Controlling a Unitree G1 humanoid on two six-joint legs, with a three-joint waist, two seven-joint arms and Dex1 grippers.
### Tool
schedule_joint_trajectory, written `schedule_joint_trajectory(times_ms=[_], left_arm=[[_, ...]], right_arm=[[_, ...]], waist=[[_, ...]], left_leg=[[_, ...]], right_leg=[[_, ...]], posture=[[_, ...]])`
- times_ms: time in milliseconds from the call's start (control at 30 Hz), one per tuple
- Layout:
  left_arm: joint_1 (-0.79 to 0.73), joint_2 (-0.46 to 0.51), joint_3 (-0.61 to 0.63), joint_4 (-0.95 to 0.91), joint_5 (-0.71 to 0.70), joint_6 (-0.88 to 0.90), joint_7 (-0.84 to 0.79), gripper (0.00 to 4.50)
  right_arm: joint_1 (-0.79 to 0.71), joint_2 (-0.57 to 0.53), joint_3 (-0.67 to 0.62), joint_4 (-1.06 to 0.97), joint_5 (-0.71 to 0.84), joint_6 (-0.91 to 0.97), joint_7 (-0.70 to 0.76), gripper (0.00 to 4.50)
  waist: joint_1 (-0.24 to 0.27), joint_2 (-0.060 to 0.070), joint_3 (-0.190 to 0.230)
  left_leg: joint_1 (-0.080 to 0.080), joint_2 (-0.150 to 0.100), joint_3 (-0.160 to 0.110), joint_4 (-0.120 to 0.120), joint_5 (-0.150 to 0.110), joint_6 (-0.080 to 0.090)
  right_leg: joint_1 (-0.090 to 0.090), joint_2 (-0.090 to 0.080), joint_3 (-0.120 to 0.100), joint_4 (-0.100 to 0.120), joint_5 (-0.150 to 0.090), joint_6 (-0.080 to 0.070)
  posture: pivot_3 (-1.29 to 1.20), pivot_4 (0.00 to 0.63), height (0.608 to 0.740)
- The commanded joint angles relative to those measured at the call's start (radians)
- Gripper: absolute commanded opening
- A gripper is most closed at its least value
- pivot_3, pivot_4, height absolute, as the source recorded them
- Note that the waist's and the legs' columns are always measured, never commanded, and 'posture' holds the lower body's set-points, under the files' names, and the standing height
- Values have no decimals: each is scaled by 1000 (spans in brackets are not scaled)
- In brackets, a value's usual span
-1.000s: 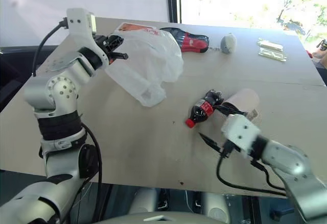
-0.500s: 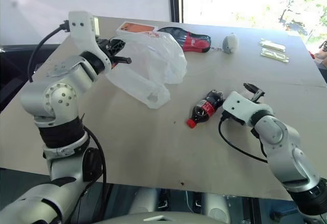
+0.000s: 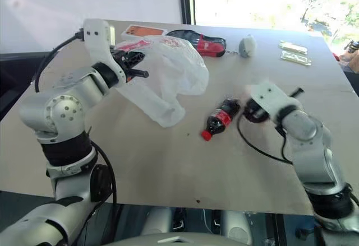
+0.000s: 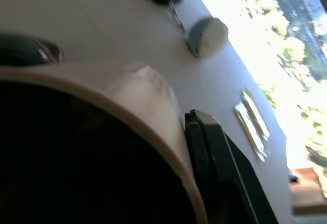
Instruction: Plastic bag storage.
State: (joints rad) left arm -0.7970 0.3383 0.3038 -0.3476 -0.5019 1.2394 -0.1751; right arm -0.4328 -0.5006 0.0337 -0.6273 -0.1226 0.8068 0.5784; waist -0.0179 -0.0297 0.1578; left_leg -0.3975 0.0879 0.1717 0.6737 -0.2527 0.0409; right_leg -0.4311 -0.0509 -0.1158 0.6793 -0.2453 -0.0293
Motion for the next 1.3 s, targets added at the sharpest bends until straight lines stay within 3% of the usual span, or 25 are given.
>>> schedule_joint_trajectory(times_ms=[33, 233, 333, 533, 567, 700, 800, 1167, 1300], left_arm=[[-59, -5, 51, -38, -54, 47, 4, 0], [-78, 3, 60, -59, -80, 100, 18, 0], [-73, -4, 75, -72, -91, 119, 30, 0], [-24, -14, 92, -105, -92, 147, 49, 0], [-17, -14, 93, -100, -85, 141, 55, 0], [-7, -20, 106, -91, -74, 129, 74, 0], [7, -18, 114, -80, -59, 120, 87, 0], [45, 0, 119, 8, -14, 38, 95, 0], [40, 26, 113, 54, 24, -16, 110, 0]], right_arm=[[-119, 74, 58, -27, 127, 10, 57, 19], [-252, 163, 215, 161, 185, -61, 103, 19], [-335, 238, 238, 334, 154, -119, 27, 19], [-544, 443, 274, 891, 9, -454, -253, 19], [-585, 486, 293, 1017, 5, -520, -238, 19], [-666, 535, 330, 1236, -35, -667, -210, 1647], [-649, 502, 316, 1160, -28, -669, -160, 3061], [-475, 321, 221, 600, 129, -390, 58, 3061], [-358, 163, 219, 325, 261, -218, 227, 3061]], waist=[[2, 0, 0], [5, 0, 0], [4, 0, 0], [-8, 0, 0], [-9, 0, 0], [-18, 0, 0], [-14, 0, 1], [-20, 0, 1], [-13, 0, 1]], left_leg=[[0, 0, 0, 0, 0, 0], [-1, -4, -1, -1, 0, 0], [-1, -4, -1, -1, 0, 0], [0, -3, 0, -2, 0, 0], [0, -3, 0, -2, 0, 0], [-1, -3, 0, -3, 0, 0], [-3, -4, -2, -4, 0, 0], [-3, -4, -3, -5, 0, -1], [-3, -4, -3, -5, 0, -1]], right_leg=[[0, 0, 0, 0, 0, 0], [0, -2, -1, -1, 2, -4], [0, -4, -1, -1, 2, -4], [0, -3, -1, 0, 2, -4], [0, -3, -1, 0, 2, -4], [-1, -4, -1, -1, 2, -5], [-1, -4, 0, -2, 2, -4], [-1, -3, 1, -1, 2, -4], [-1, -4, 1, -2, 2, -4]], posture=[[0, 150, 740], [0, 150, 740], [0, 150, 740], [0, 150, 740], [0, 150, 740], [0, 150, 740], [0, 150, 740], [0, 150, 740], [0, 150, 740]])
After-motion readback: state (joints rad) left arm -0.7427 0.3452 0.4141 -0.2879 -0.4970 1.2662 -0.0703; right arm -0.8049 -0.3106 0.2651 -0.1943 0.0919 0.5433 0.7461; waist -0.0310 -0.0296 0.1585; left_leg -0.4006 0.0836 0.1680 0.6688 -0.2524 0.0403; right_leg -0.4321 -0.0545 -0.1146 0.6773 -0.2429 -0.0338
